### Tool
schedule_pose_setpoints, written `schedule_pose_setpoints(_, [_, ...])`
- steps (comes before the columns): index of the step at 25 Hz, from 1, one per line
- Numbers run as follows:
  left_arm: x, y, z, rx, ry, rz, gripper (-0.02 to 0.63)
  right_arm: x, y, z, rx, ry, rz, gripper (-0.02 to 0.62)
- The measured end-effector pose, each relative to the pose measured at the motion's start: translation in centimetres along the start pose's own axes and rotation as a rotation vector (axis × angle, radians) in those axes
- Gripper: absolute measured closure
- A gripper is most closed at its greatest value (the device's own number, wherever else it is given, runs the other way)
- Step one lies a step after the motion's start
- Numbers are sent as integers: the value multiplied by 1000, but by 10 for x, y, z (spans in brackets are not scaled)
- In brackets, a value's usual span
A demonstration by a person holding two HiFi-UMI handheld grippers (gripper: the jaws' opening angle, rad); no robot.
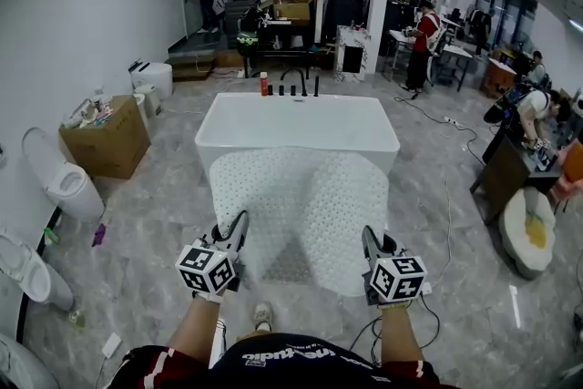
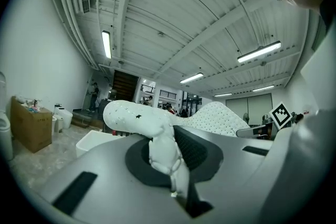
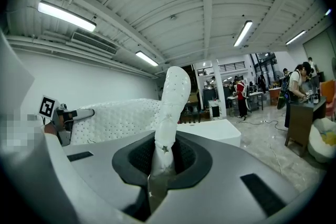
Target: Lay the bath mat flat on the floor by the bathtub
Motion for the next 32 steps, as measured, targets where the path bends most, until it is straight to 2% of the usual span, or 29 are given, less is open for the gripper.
schedule_pose_setpoints(10, [-33, -4, 33, -13, -32, -24, 577, 7, -14, 44, -4, 34, -45, 551])
schedule_pose_setpoints(21, [-81, -10, 70, -5, -42, -31, 575, 6, -30, 102, -10, 26, -42, 549])
schedule_pose_setpoints(32, [-138, -11, 106, -11, -30, -48, 575, 2, -41, 162, -17, 59, -27, 549])
Point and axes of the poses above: the fingertips, and each gripper's own axes: z forward along the fingers, x to its right, y out of its underside, the point moved 5 cm from there along -z, backward along the fingers, and after that the axes turned 7 degrees about y, right-handed, at the moved point
